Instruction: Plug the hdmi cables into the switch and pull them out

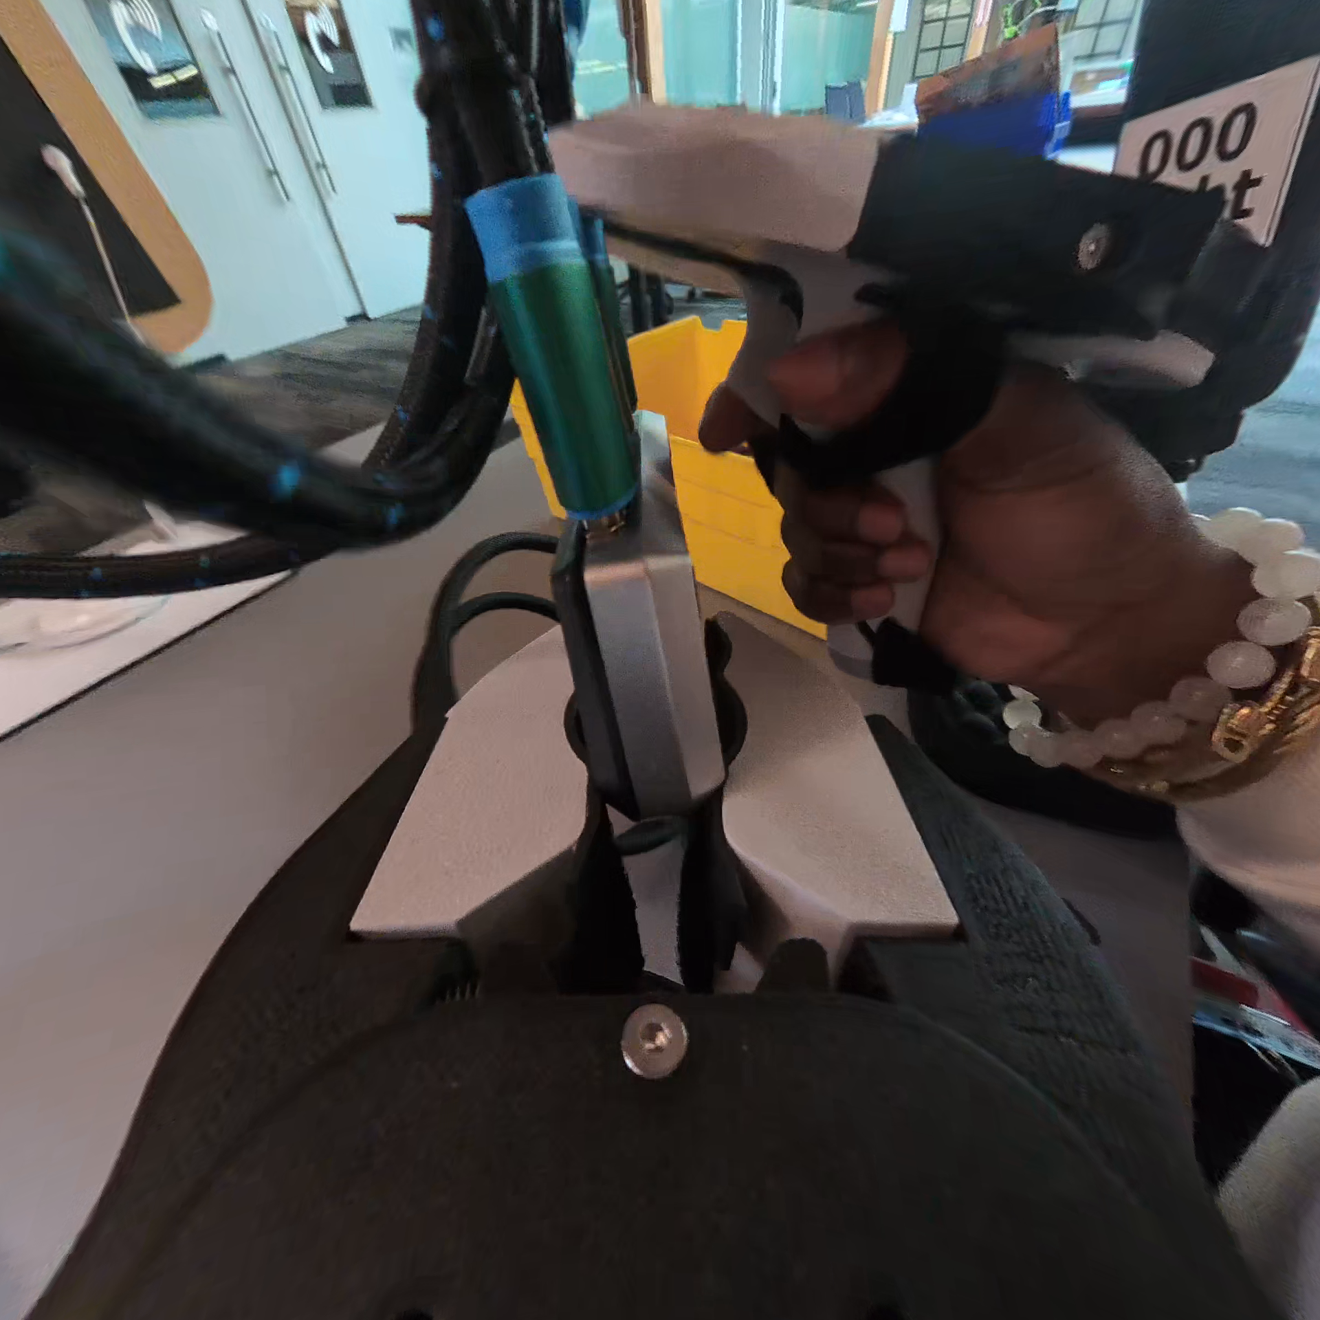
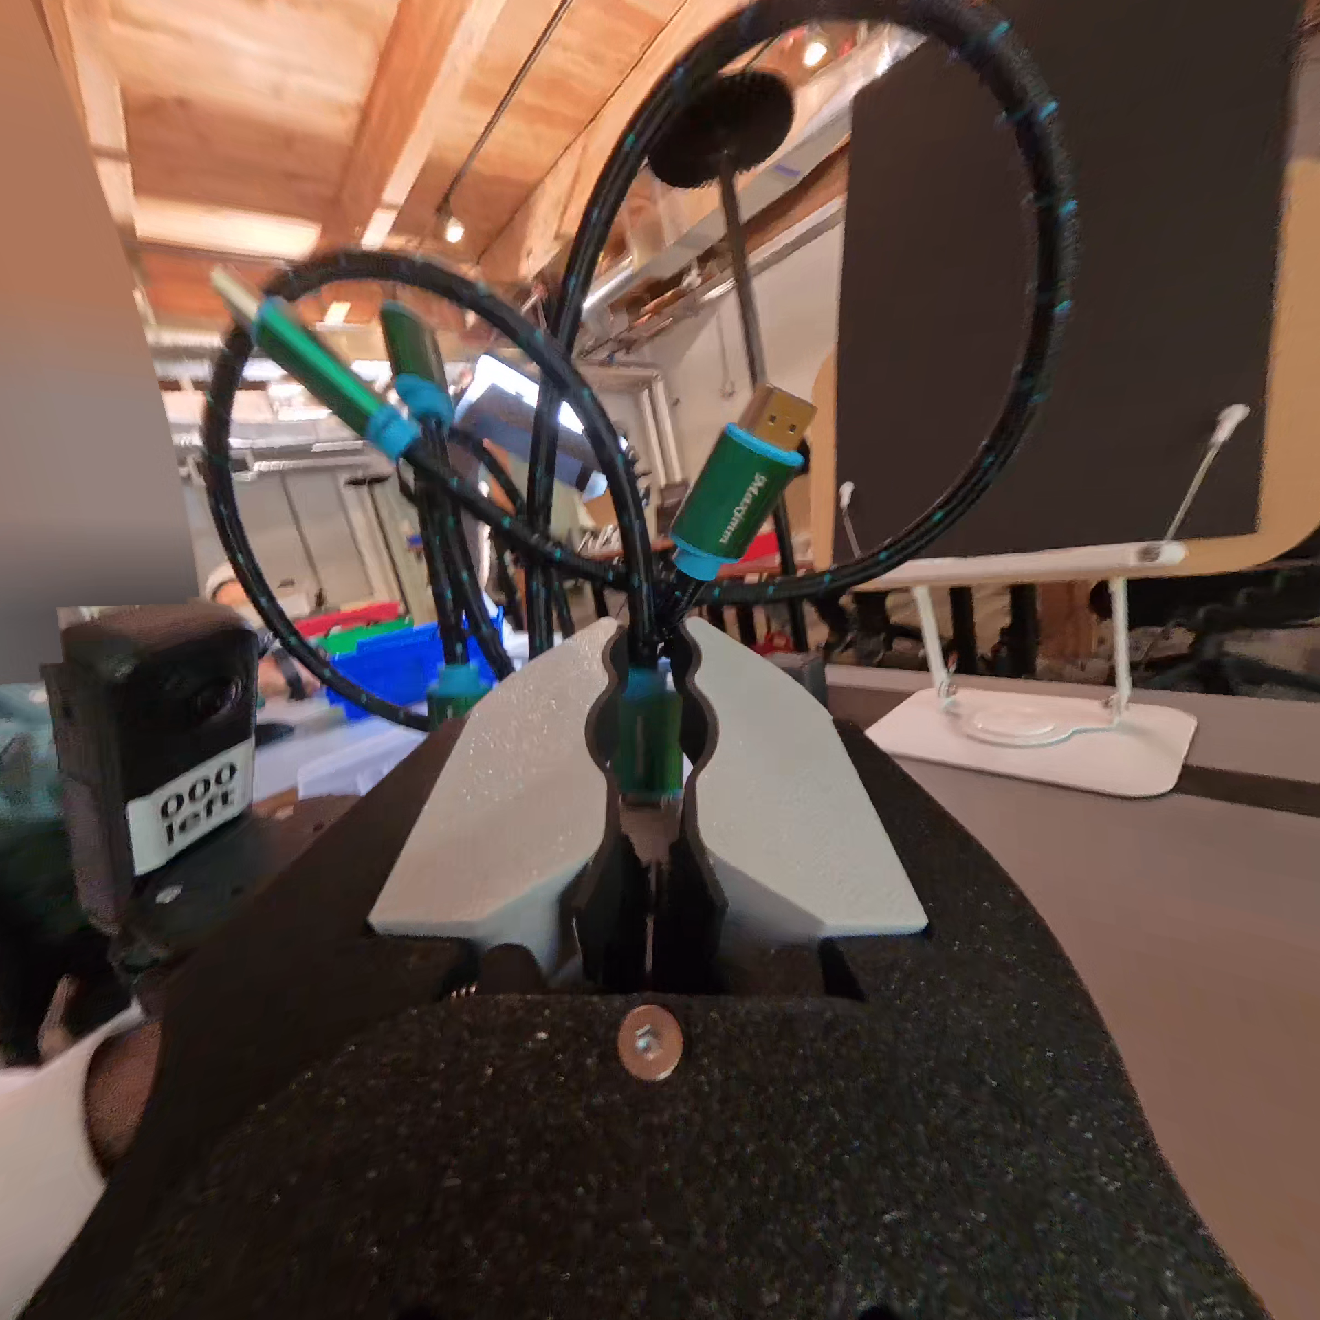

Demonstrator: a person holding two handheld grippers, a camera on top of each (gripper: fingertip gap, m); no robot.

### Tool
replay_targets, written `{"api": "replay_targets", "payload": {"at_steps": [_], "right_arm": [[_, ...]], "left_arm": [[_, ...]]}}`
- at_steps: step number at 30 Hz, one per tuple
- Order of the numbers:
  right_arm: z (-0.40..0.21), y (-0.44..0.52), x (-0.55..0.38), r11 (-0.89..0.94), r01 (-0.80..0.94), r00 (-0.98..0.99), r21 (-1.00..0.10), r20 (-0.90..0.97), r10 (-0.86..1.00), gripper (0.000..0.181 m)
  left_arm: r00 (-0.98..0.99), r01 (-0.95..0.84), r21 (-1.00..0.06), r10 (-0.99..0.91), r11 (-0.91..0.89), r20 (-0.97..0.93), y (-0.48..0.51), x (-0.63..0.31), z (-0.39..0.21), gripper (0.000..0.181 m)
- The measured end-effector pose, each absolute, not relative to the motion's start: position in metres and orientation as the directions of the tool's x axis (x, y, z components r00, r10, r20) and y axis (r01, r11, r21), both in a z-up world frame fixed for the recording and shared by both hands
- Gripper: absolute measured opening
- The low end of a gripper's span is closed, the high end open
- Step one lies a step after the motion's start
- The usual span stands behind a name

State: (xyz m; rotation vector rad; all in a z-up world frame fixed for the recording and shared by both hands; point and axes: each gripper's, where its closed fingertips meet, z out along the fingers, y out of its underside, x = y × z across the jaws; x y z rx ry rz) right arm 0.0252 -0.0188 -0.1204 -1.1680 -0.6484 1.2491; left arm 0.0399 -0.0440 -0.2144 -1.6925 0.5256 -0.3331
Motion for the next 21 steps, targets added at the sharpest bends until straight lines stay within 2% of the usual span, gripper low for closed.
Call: {"api": "replay_targets", "payload": {"at_steps": [3, 8, 10, 14, 17, 19, 21], "right_arm": [[-0.123, -0.016, 0.024, -0.190, -0.426, 0.189, -0.885, -0.292, 0.937, 0.011], [-0.133, -0.010, 0.025, -0.331, -0.490, 0.123, -0.806, -0.440, 0.890, 0.011], [-0.139, -0.010, 0.023, -0.369, -0.496, 0.105, -0.786, -0.476, 0.873, 0.011], [-0.145, -0.010, 0.023, -0.426, -0.509, 0.073, -0.748, -0.531, 0.844, 0.011], [-0.155, -0.006, 0.023, -0.344, -0.422, 0.156, -0.838, -0.441, 0.884, 0.011], [-0.156, -0.006, 0.024, -0.174, -0.313, 0.265, -0.934, -0.262, 0.928, 0.011], [-0.151, -0.008, 0.024, -0.002, -0.213, 0.347, -0.977, -0.078, 0.935, 0.011]], "left_arm": [[0.867, -0.182, -0.978, -0.486, -0.107, -0.108, -0.041, 0.035, -0.216, 0.026], [0.903, -0.035, -0.993, -0.422, 0.115, -0.081, -0.037, 0.036, -0.191, 0.031], [0.917, 0.014, -0.986, -0.394, 0.167, -0.054, -0.034, 0.034, -0.187, 0.042], [0.889, 0.061, -0.984, -0.458, 0.167, -0.022, -0.034, 0.042, -0.194, 0.034], [0.868, -0.019, -0.999, -0.495, 0.043, -0.038, -0.034, 0.042, -0.211, 0.032], [0.858, -0.119, -0.992, -0.507, -0.037, -0.084, -0.035, 0.042, -0.225, 0.031], [0.849, -0.171, -0.976, -0.523, -0.133, -0.078, -0.036, 0.047, -0.241, 0.030]]}}
